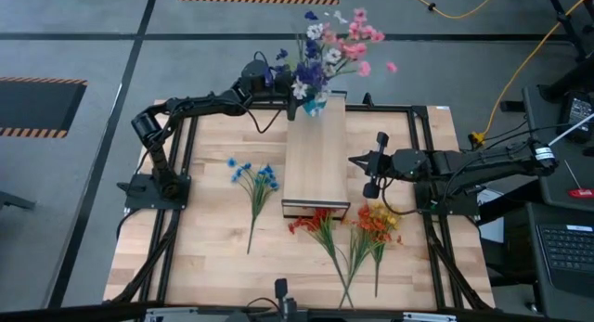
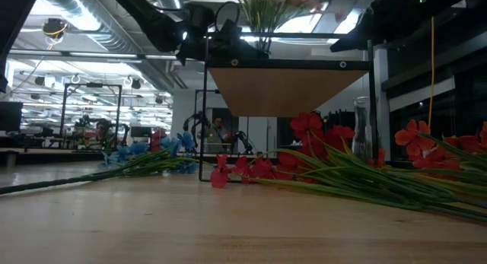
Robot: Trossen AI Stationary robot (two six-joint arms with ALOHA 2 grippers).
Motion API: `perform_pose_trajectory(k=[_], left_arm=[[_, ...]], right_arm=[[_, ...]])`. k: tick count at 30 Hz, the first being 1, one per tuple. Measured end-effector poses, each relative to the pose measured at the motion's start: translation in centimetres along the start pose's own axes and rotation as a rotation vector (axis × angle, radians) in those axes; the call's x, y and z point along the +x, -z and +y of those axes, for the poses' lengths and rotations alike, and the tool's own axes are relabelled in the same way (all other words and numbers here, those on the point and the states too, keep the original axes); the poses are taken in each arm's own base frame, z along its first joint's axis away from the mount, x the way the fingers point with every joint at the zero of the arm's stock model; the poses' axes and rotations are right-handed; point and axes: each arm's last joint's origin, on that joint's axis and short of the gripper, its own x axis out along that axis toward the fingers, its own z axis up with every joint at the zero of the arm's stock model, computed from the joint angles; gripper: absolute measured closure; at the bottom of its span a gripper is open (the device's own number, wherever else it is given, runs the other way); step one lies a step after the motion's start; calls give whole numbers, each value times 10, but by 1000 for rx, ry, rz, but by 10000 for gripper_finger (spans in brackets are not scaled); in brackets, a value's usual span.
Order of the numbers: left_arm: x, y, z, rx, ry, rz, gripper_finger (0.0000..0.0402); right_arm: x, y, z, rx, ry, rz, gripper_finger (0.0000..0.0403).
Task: Pick and place flowers into a vace then onto a shelf
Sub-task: Put the blue vase on the shelf
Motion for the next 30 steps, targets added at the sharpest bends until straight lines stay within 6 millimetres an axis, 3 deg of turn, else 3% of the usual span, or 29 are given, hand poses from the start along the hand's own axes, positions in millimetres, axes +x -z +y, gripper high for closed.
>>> perform_pose_trajectory(k=[30], left_arm=[[5, 6, -8, 13, -29, 7, 241]], right_arm=[[0, 0, 0, 0, -1, 1, 395]])
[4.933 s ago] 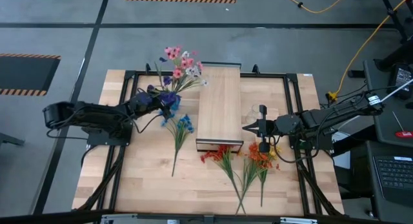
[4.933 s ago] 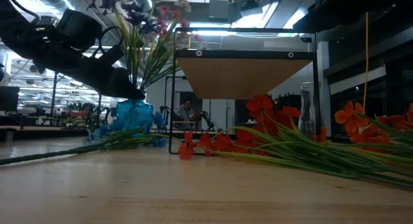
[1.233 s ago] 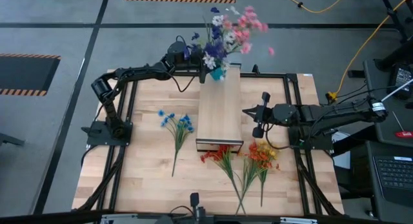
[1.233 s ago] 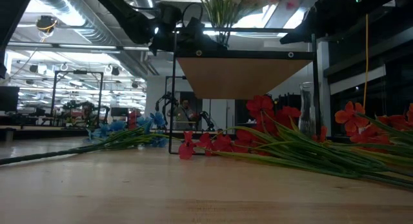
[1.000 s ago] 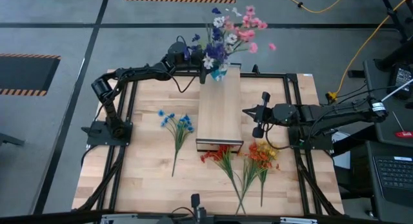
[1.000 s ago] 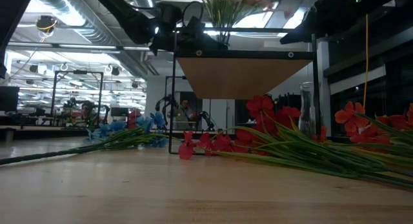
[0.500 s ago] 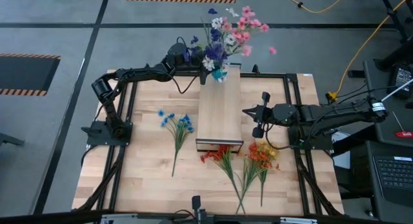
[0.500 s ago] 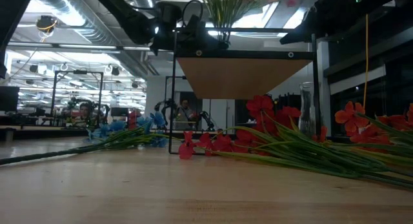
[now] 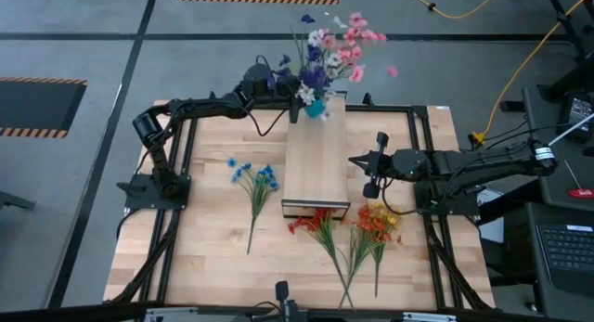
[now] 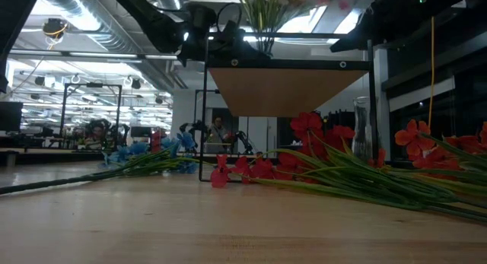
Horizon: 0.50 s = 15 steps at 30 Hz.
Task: Pick and place flowers into a vace then onto a shelf
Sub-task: Put the blue vase on the shelf
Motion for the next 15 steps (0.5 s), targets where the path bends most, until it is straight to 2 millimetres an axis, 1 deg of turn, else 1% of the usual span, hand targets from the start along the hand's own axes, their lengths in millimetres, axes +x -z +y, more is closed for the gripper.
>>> perform_pose_trajectory(k=[8, 12, 15], left_arm=[[0, 1, 0, -9, -1, 12, 239], [0, 2, 0, -7, -1, 24, 215], [0, 2, 0, -6, -1, 22, 211]], right_arm=[[0, 0, 0, 1, 0, 0, 395], [0, 0, 0, 1, 0, 0, 395], [0, 0, 0, 1, 0, 0, 395]])
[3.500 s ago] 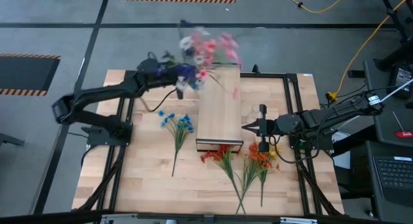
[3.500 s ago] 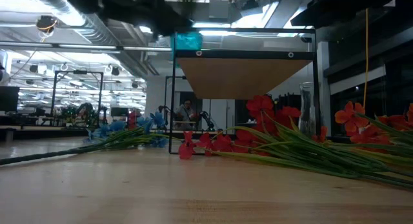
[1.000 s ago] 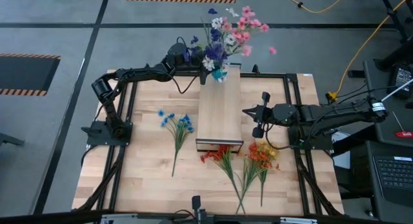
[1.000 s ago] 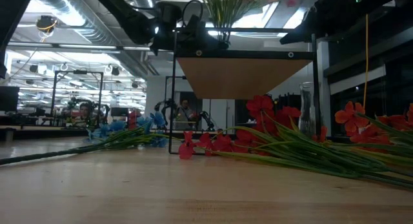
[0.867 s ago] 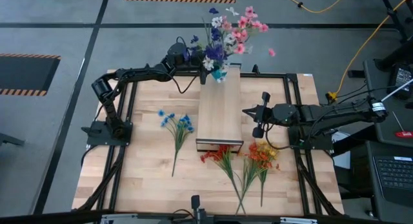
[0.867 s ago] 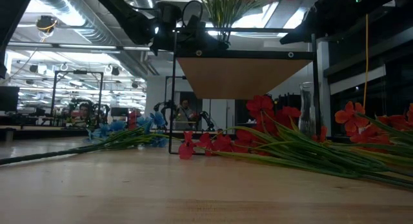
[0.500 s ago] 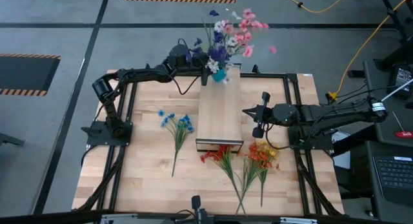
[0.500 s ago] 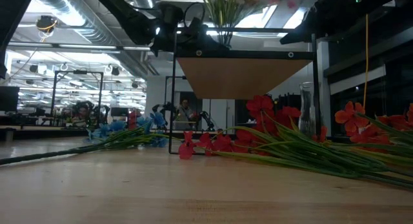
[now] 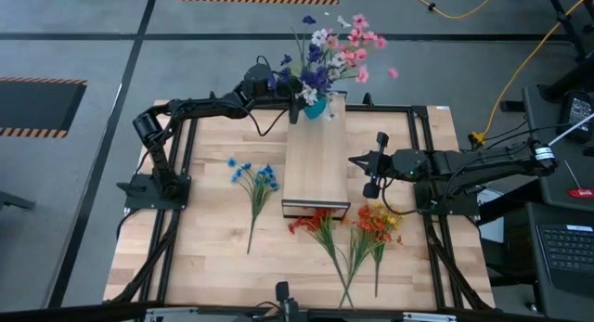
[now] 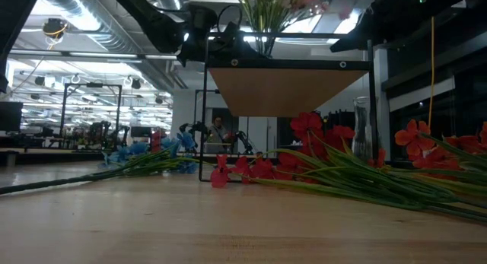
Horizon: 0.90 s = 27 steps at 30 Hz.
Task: Pick and place flowers into a vace then onto a shelf
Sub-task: Put the blue vase on the shelf
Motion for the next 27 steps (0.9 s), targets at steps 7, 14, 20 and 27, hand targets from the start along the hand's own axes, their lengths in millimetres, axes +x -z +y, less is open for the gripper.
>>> perform_pose_trajectory(k=[7, 14, 20, 27], left_arm=[[0, 1, 0, -5, 0, 12, 222], [0, 2, 0, -8, 0, 18, 217], [0, 2, 0, -9, 1, 24, 223], [-1, 2, 0, -1, 3, 38, 208]], right_arm=[[0, 0, 0, -1, 0, 3, 395], [0, 1, 0, -2, -1, 6, 395], [0, 1, 0, -3, -1, 7, 395], [0, 1, 0, -4, -2, 11, 395]])
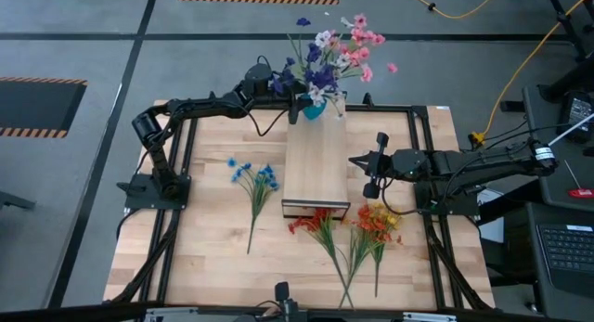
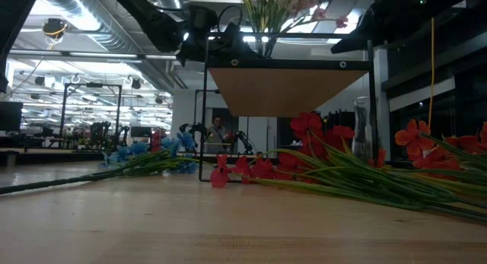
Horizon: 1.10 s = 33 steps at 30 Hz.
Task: Pick and place flowers into a vace then onto a shelf
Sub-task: Put the blue vase on the shelf
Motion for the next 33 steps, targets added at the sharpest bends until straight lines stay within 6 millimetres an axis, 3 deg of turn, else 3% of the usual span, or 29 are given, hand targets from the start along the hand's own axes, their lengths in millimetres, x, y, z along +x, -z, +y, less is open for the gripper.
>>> perform_pose_trajectory(k=[33], left_arm=[[-4, 1, 4, 20, 46, 11, 162]], right_arm=[[0, 1, 0, -1, -1, 8, 395]])
